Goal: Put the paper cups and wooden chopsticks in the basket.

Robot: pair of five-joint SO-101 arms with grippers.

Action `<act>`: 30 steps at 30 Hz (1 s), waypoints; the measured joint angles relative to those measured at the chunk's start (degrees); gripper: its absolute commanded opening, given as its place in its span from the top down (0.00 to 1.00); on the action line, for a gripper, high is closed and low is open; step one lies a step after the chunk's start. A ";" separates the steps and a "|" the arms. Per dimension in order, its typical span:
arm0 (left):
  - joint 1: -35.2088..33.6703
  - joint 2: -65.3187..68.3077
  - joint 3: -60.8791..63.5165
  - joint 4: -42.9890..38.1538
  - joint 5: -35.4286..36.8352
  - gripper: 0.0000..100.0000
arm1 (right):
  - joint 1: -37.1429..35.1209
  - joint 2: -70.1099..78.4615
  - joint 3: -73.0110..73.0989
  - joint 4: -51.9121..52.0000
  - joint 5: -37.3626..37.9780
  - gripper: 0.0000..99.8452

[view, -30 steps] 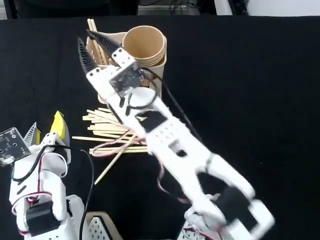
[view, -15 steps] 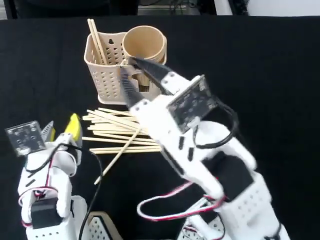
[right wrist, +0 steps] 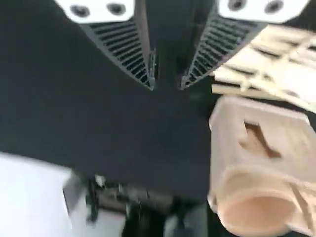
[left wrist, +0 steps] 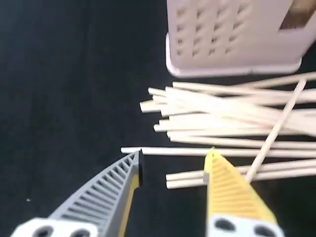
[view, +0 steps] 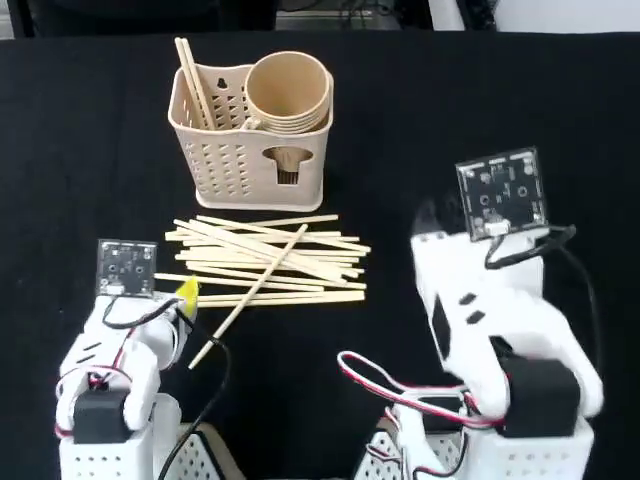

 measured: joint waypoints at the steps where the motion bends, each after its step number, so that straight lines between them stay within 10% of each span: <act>1: 0.00 0.00 0.88 0.00 0.00 0.78 | 0.26 -0.88 0.00 2.11 0.00 0.92; 21: 0.35 -0.09 2.20 0.00 -5.54 0.78 | 1.14 -29.80 14.51 10.29 0.53 0.92; 30: 11.87 9.76 -6.15 0.79 -15.56 0.78 | 1.05 -18.20 15.65 5.19 18.46 0.92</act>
